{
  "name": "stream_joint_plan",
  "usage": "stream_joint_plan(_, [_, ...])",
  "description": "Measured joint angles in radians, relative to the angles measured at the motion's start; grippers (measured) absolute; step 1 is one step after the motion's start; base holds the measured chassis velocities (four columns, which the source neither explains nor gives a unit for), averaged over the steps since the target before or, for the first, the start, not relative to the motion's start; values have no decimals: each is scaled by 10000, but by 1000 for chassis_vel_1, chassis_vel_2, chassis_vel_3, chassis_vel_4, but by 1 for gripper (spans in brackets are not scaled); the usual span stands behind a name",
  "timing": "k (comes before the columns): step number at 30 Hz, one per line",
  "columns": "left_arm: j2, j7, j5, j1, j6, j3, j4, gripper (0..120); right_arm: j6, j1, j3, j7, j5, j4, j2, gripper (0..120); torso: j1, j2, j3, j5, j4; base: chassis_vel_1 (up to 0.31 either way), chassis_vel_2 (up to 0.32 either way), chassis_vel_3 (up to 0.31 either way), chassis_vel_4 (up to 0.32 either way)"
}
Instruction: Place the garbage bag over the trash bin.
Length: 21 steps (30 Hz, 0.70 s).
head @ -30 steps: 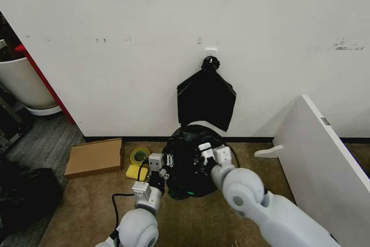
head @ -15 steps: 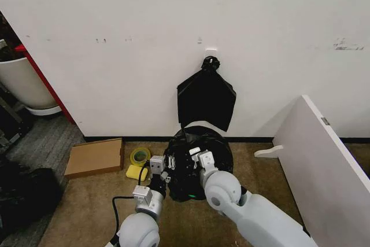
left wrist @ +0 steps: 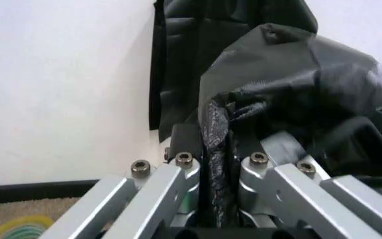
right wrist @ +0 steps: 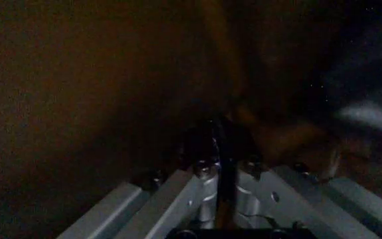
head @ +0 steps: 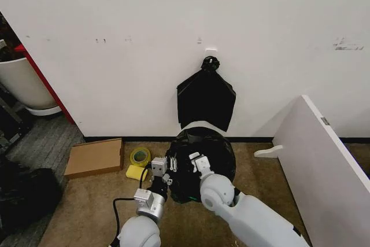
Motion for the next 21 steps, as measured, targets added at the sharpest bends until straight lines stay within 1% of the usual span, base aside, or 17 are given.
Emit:
stream_joint_plan(4, [64, 137, 321, 84, -227, 7, -41, 4, 3, 386, -98, 31, 69, -785, 131, 0, 0, 0, 0, 0, -1, 0, 0, 0, 0])
stream_joint_plan(8, [88, 174, 407, 120, -359, -2, -50, 4, 5, 387, -95, 50, 123, -1039, 157, 0, 0, 0, 0, 1, -2, 0, 0, 0, 0])
stream_joint_plan(11, [90, 194, 455, 136, -430, -3, -51, 4, 6, 345, -179, 168, 220, -1009, 103, 0, 0, 0, 1, 1, -2, 0, 0, 0, 0])
stream_joint_plan(17, [76, 260, 493, 154, -469, -4, -58, 4, 6, 316, -347, 212, 576, -438, 68, 0, 0, 0, 0, 0, -3, 0, 0, 0, 0])
stream_joint_plan(21, [146, 368, 553, 189, -545, -15, -78, 4, 160, 471, -168, -178, 359, -767, 216, 0, 0, 0, 0, 1, 1, 0, 0, 0, 0])
